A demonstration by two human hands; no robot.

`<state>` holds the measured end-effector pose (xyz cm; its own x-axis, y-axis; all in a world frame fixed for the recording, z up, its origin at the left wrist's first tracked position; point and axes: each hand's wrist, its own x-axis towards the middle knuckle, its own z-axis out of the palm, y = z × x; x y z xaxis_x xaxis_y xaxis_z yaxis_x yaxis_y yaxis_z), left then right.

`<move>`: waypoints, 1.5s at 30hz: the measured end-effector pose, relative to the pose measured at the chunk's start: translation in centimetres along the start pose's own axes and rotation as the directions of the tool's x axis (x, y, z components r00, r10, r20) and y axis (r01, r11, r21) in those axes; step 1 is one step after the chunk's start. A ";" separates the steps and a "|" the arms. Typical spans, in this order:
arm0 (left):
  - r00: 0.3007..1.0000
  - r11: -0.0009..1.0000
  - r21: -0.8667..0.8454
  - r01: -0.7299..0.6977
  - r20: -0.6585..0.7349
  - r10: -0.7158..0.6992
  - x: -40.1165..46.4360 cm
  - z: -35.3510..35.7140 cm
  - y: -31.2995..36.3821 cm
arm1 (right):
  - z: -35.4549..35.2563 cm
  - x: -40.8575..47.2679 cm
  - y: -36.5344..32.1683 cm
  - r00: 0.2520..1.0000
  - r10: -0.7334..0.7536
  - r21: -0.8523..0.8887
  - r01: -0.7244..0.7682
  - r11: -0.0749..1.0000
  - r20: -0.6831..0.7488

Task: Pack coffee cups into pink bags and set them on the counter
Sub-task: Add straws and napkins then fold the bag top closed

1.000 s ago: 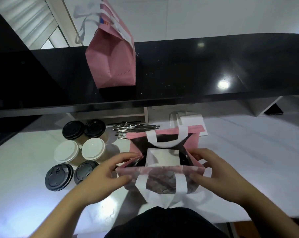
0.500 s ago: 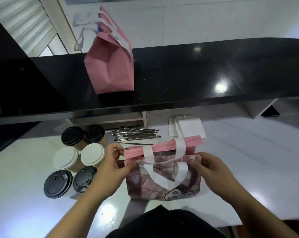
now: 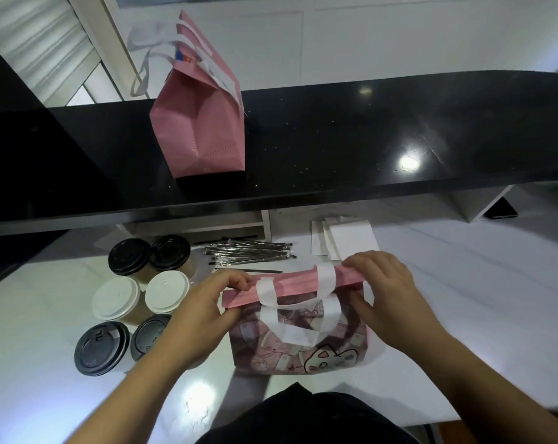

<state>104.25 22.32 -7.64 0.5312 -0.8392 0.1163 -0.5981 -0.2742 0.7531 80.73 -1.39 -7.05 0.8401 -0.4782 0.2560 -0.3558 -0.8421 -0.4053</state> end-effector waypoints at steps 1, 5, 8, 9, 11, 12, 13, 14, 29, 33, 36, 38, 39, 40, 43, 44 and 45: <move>0.999 0.999 0.042 -0.032 0.005 0.032 0.1 0.1 0.0 | 0.2 0.0 0.2 0.999 -0.046 -0.034 0.045 0.998 -0.013; 0.992 0.976 0.180 -0.123 0.054 0.115 0.3 0.2 -0.2 | 0.8 -0.3 1.0 0.992 -0.118 -0.116 0.113 0.987 -0.041; 0.988 0.964 0.221 -0.146 0.073 0.133 0.3 0.1 -0.2 | 0.8 -0.6 1.3 0.984 -0.165 -0.111 0.157 0.981 -0.062; 0.986 0.958 0.237 -0.161 0.080 0.146 0.2 0.0 -0.2 | 0.8 -0.6 1.3 0.983 -0.171 -0.097 0.165 0.982 -0.067; 0.985 0.952 0.256 -0.170 0.073 0.157 0.2 -0.1 0.0 | 0.8 -0.7 1.2 0.983 -0.170 -0.081 0.164 0.983 -0.070; 0.986 0.950 0.265 -0.168 0.065 0.156 0.2 -0.1 -0.1 | 0.9 -0.7 1.2 0.983 -0.164 -0.076 0.158 0.985 -0.078; 0.986 0.947 0.275 -0.165 0.056 0.155 0.3 0.0 -0.2 | 0.9 -0.7 1.1 0.985 -0.150 -0.067 0.144 0.987 -0.087; 0.988 0.945 0.288 -0.156 0.051 0.147 0.4 0.1 -0.3 | 1.0 -0.7 1.0 0.987 -0.129 -0.055 0.124 0.991 -0.095; 0.969 0.906 0.356 -0.229 0.175 0.176 1.7 0.1 1.3 | 0.7 -1.8 0.6 0.992 0.121 0.148 -0.116 0.982 -0.025; 0.958 0.888 0.387 -0.247 0.235 0.164 2.3 0.3 1.8 | 0.3 -0.9 -0.1 0.997 -0.074 -0.006 0.074 0.997 -0.017; 0.937 0.822 0.474 -0.315 0.294 0.190 3.3 0.5 3.0 | 0.2 0.5 -1.2 0.975 -0.218 -0.126 0.221 0.967 0.037; 0.921 0.782 0.512 -0.356 0.335 0.199 4.0 0.7 4.2 | 0.1 1.3 -2.0 0.956 -0.284 -0.143 0.292 0.946 0.074; 0.911 0.769 0.514 -0.381 0.351 0.218 4.3 0.8 4.8 | -0.1 1.7 -2.2 0.946 -0.309 -0.148 0.321 0.935 0.099; 0.903 0.753 0.522 -0.400 0.367 0.225 4.6 1.1 5.4 | -0.3 2.2 -2.5 0.938 -0.325 -0.150 0.341 0.928 0.121; 0.898 0.688 0.601 -0.406 0.402 0.179 5.4 2.0 6.7 | -0.8 3.7 -3.3 0.934 -0.309 -0.134 0.335 0.933 0.180; 0.905 0.680 0.621 -0.391 0.395 0.160 5.6 2.4 6.9 | -0.9 3.9 -3.5 0.930 -0.319 -0.124 0.344 0.931 0.183; 0.910 0.673 0.636 -0.376 0.391 0.139 5.8 2.9 7.1 | -0.9 4.1 -3.7 0.927 -0.325 -0.120 0.350 0.929 0.186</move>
<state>101.29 14.15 -3.51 0.1656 -0.9853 -0.0429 -0.9845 -0.1678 0.0513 85.14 -0.42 -3.70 0.9708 -0.1234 0.2059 -0.0859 -0.9795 -0.1820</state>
